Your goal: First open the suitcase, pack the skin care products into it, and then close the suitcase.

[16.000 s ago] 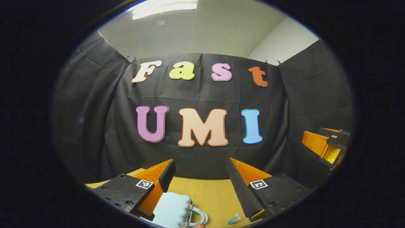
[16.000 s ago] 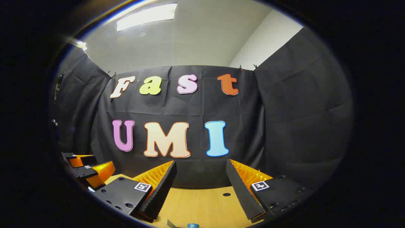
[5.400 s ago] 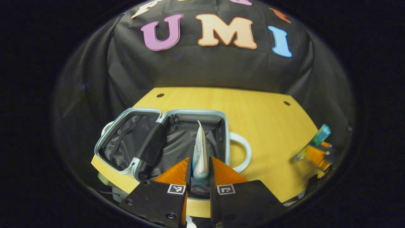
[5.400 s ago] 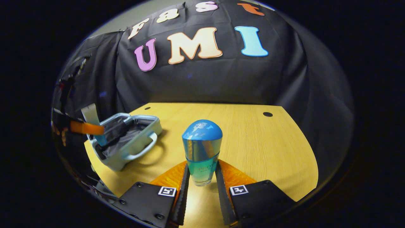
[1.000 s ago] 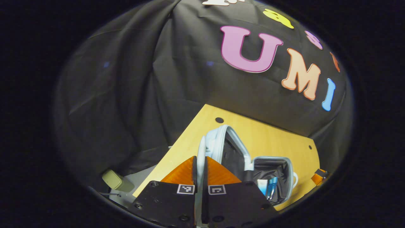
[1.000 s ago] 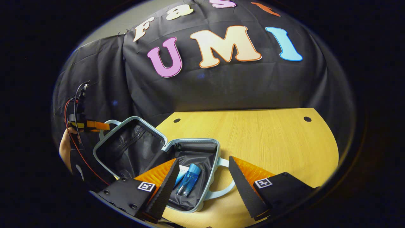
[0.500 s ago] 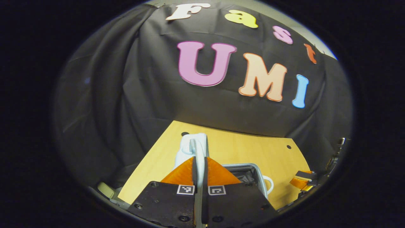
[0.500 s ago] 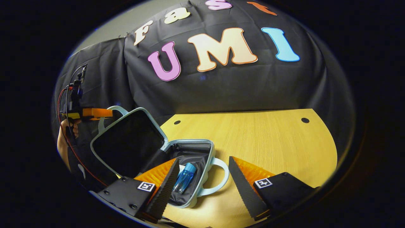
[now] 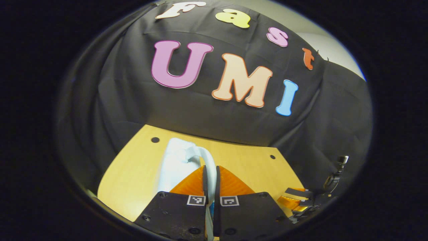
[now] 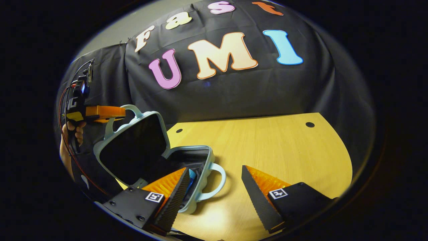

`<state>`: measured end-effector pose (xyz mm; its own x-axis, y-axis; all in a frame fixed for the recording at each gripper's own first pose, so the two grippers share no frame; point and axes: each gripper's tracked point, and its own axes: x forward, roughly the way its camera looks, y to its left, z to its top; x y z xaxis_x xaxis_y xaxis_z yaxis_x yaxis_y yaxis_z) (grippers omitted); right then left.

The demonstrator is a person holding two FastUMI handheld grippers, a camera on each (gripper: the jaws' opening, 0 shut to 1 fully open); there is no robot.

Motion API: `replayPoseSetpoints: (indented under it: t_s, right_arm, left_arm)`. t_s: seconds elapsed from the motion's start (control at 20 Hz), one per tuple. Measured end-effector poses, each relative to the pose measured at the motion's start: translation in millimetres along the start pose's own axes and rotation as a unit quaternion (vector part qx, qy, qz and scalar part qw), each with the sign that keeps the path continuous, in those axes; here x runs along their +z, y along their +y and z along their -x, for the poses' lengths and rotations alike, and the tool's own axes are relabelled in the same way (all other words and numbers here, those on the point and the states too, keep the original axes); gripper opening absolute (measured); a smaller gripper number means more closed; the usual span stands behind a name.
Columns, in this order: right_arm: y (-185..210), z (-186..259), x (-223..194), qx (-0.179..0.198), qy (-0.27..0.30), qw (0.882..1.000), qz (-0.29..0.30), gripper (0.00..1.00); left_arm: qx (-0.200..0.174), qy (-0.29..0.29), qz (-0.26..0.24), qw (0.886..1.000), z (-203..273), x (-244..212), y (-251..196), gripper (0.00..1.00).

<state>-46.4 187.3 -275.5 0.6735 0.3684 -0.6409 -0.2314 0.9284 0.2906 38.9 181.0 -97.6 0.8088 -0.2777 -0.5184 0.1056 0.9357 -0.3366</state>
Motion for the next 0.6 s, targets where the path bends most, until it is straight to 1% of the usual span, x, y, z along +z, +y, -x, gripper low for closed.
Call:
replayPoseSetpoints:
  t_s: [0.1,0.25,0.6]
  right_arm:
    - [-10,7,2,-0.009,-0.004,1.000,-0.003,0.98]
    - [-26,17,4,-0.022,-0.009,1.000,-0.004,0.98]
    - [-62,38,3,-0.049,-0.012,0.999,-0.014,0.98]
  left_arm:
    - [-0.020,0.008,0.010,1.000,-10,-9,-18,0.01]
    - [-0.039,0.028,0.000,0.999,-23,-26,-41,0.01]
    - [-0.071,0.073,-0.009,0.995,-53,-74,-85,0.02]
